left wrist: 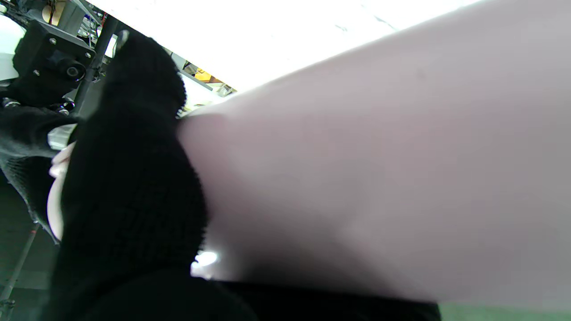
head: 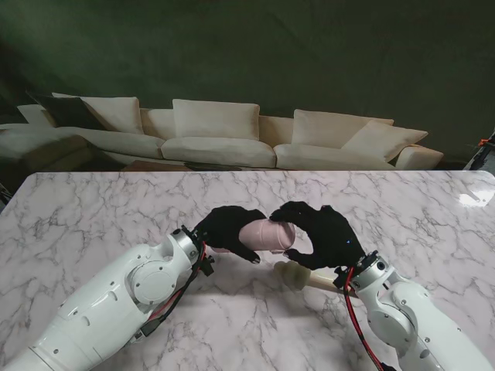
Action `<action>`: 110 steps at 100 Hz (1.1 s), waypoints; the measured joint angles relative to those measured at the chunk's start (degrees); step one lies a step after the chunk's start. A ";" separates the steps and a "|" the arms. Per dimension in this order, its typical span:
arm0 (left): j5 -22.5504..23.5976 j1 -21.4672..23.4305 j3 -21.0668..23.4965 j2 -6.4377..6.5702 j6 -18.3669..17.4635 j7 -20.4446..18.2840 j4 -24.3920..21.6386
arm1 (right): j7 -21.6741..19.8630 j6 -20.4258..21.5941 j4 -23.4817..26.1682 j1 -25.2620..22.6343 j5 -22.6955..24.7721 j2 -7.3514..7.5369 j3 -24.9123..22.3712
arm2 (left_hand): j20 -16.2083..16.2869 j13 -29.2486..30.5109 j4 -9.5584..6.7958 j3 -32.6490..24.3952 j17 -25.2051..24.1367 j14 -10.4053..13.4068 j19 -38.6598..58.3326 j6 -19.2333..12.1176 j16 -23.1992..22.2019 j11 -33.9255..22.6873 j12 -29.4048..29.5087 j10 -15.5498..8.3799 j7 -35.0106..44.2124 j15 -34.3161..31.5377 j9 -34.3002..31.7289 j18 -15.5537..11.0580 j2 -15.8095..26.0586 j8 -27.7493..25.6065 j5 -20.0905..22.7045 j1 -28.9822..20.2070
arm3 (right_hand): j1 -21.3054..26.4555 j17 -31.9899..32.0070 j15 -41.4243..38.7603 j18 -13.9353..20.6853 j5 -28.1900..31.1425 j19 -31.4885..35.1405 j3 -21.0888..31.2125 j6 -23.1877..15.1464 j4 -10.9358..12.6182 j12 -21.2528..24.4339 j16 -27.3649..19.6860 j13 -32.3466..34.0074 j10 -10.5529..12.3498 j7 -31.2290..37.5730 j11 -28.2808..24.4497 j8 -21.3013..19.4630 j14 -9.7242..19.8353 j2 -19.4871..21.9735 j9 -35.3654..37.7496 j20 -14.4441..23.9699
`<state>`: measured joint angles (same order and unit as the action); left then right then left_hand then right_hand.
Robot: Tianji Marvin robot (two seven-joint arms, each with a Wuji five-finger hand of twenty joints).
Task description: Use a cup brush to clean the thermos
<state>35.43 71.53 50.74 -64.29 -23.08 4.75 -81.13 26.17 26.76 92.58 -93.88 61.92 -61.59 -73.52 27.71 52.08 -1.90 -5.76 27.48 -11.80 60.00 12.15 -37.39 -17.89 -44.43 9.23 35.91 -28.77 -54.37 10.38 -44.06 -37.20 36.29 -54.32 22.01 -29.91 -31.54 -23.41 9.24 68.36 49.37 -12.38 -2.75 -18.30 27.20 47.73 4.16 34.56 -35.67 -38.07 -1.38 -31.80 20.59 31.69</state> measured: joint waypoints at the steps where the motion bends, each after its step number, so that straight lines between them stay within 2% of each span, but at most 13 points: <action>1: 0.00 -0.01 0.00 0.00 0.00 0.00 0.01 | -0.07 0.03 -0.03 0.04 -0.15 -0.02 0.02 | 0.00 0.00 0.00 0.00 0.00 0.00 0.00 0.00 0.00 0.00 0.00 0.00 0.00 0.00 0.00 0.00 0.00 0.01 0.00 0.00 | -0.35 -0.22 -0.66 0.03 0.15 0.24 -0.11 0.59 -0.27 -0.22 0.22 0.86 0.42 0.39 -0.62 0.05 0.07 0.12 1.44 0.14; 5: 0.00 -0.01 -0.02 0.02 0.03 -0.01 0.01 | -0.42 0.21 -0.14 0.17 -0.82 -0.13 0.10 | 0.00 0.00 0.00 0.00 0.00 0.00 0.01 0.00 0.00 0.00 0.00 0.00 0.00 -0.01 0.00 0.00 0.00 0.02 0.00 0.00 | -0.81 -1.46 -2.77 0.37 0.23 1.19 -1.19 1.76 -0.92 -0.95 1.54 3.52 1.07 2.38 -1.83 0.59 0.29 0.96 5.92 0.45; 13: -0.03 0.00 -0.06 0.07 0.08 -0.17 0.01 | -0.74 0.58 -0.42 0.47 -1.90 -0.29 0.28 | 0.00 0.00 0.00 0.00 0.00 0.00 0.01 0.00 0.00 0.00 0.00 0.00 0.00 -0.01 0.00 0.00 0.00 0.03 0.00 0.00 | -2.25 -3.58 -6.67 0.74 2.92 2.69 -4.24 4.11 -2.65 -1.70 3.82 8.55 -0.59 4.52 -2.38 2.06 0.71 2.32 12.63 0.52; 24: -0.05 0.09 -0.08 0.11 0.10 -0.39 -0.06 | -1.20 1.02 -0.78 0.86 -2.87 -0.49 0.43 | 0.00 0.00 0.00 0.00 0.00 0.00 0.01 -0.01 0.00 0.00 0.00 0.00 0.00 -0.02 0.00 0.00 0.00 0.04 0.00 0.00 | -3.82 -5.19 -9.11 0.84 4.99 3.85 -6.71 6.04 -3.34 -2.55 5.04 12.84 -2.52 7.25 -3.57 3.53 0.75 3.77 18.35 0.53; 48: -0.05 0.31 -0.09 0.19 0.15 -0.48 -0.13 | -2.83 1.24 -1.08 1.46 -5.27 -0.71 0.97 | 0.00 0.00 0.00 0.00 0.00 0.00 0.01 -0.04 0.00 0.00 0.00 -0.03 0.00 -0.02 0.01 0.00 -0.01 0.04 0.00 0.00 | -5.77 -10.27 -13.46 2.16 11.14 7.51 -14.37 11.65 -4.68 -4.49 5.80 21.35 -5.57 9.15 -5.29 7.58 -0.14 10.59 31.29 0.53; 55: -0.05 0.33 -0.09 0.22 0.15 -0.47 -0.12 | -2.26 1.08 -1.36 1.72 -5.24 -0.76 1.32 | 0.00 0.00 0.00 0.00 0.00 0.00 0.01 -0.04 0.00 0.00 0.00 -0.03 0.00 -0.02 0.01 0.00 0.00 0.04 0.00 0.00 | -5.78 -11.72 -14.35 2.77 13.05 8.59 -16.33 13.20 -4.68 -5.32 5.81 23.75 -5.68 9.60 -7.50 9.20 -0.45 12.20 36.41 0.53; 58: -0.05 0.33 -0.09 0.22 0.15 -0.44 -0.10 | -2.09 0.99 -1.43 1.77 -5.24 -0.80 1.43 | 0.00 0.00 0.00 0.00 0.00 0.00 0.01 -0.04 0.00 0.00 0.00 -0.03 0.00 -0.02 0.01 0.00 -0.01 0.04 0.00 0.00 | -5.78 -12.44 -14.80 2.81 13.30 8.83 -16.39 13.45 -4.68 -6.30 5.81 24.41 -4.34 9.60 -10.04 9.89 -0.68 12.63 39.22 0.53; 65: -0.05 0.32 -0.11 0.24 0.15 -0.37 -0.04 | -1.69 0.66 -1.55 1.86 -5.28 -0.85 1.73 | 0.00 0.00 0.00 0.00 0.00 0.00 0.01 -0.04 0.00 0.00 0.00 -0.03 0.00 -0.02 0.01 0.00 -0.01 0.04 0.00 0.00 | -5.76 -13.67 -16.35 3.21 14.62 9.98 -17.24 14.12 -4.68 -6.72 6.28 25.17 -4.33 9.48 -10.63 10.78 -0.73 12.91 42.35 -0.04; 78: -0.07 0.28 -0.22 0.26 0.17 -0.33 0.01 | -1.12 0.19 -1.77 2.00 -5.54 -1.02 2.13 | 0.00 0.00 0.00 0.00 0.00 0.00 0.01 -0.04 0.02 0.00 0.00 -0.03 0.00 -0.02 0.01 0.00 -0.01 0.04 0.00 0.00 | -5.75 -16.03 -21.78 3.37 18.22 12.04 -20.79 16.84 -4.68 -6.73 6.88 26.01 -4.11 9.48 -11.15 12.87 -1.47 16.50 47.83 -1.59; 92: -0.15 0.21 -0.43 0.26 0.17 -0.30 0.02 | -1.63 -0.24 -1.78 1.99 -7.19 -1.32 2.28 | 0.00 0.00 0.00 0.00 0.00 0.00 0.01 -0.04 0.03 0.00 0.00 -0.03 0.00 -0.02 0.01 0.00 -0.01 0.04 0.00 0.00 | -8.64 -16.68 -24.35 2.68 22.25 13.30 -24.70 17.66 -4.52 -5.97 6.70 26.03 -4.45 9.77 -11.18 15.83 -3.58 26.35 50.55 -2.66; 101: -0.16 0.20 -0.49 0.23 0.17 -0.31 0.02 | -2.67 -0.66 -1.38 1.74 -7.88 -1.47 2.16 | 0.00 0.00 0.00 0.00 0.00 0.00 0.01 -0.04 0.03 0.00 0.00 -0.03 0.00 -0.02 0.01 0.00 -0.01 0.04 0.00 0.00 | -13.87 -16.42 -24.24 1.85 22.21 13.83 -27.97 17.54 -3.62 -5.56 6.14 26.03 -5.41 9.67 -11.02 17.97 -4.82 29.54 49.77 -2.86; 105: -0.16 0.20 -0.49 0.21 0.17 -0.31 0.02 | -3.15 -0.87 -1.03 1.50 -8.03 -1.52 2.02 | 0.00 0.00 0.00 0.00 0.00 0.00 0.01 -0.04 0.03 0.00 0.00 -0.03 0.00 -0.02 0.01 0.00 -0.01 0.04 0.00 0.00 | -16.93 -15.34 -22.93 1.25 20.86 13.88 -29.13 17.49 -3.58 -5.51 5.09 26.02 -6.01 9.57 -10.55 18.80 -5.70 30.49 47.89 -2.87; 110: -0.16 0.19 -0.49 0.17 0.17 -0.28 0.01 | -4.38 -1.41 -0.34 0.99 -8.44 -1.56 1.68 | 0.00 0.00 0.00 0.00 0.00 0.00 0.03 -0.04 0.03 0.00 0.00 -0.03 0.00 -0.06 0.01 0.00 -0.01 0.04 0.00 0.00 | -20.81 -14.04 -20.30 0.49 16.55 14.07 -29.47 14.52 -2.98 -5.51 4.87 25.98 -7.65 7.82 -10.66 20.27 -6.77 31.15 44.09 -2.87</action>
<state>35.27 71.73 50.25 -64.12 -22.91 4.47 -81.12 21.79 25.35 92.24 -92.89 53.48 -63.15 -71.84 27.71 52.08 -1.90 -5.76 27.48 -11.80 60.03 12.11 -37.36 -17.89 -44.43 9.20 35.91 -28.83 -54.37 10.38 -44.06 -37.16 36.29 -54.32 1.20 -43.94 -51.83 -22.92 25.79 82.43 19.89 2.14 -5.73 -23.82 32.06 73.71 -3.50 42.39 -46.33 -17.81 -8.15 -0.65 64.68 28.83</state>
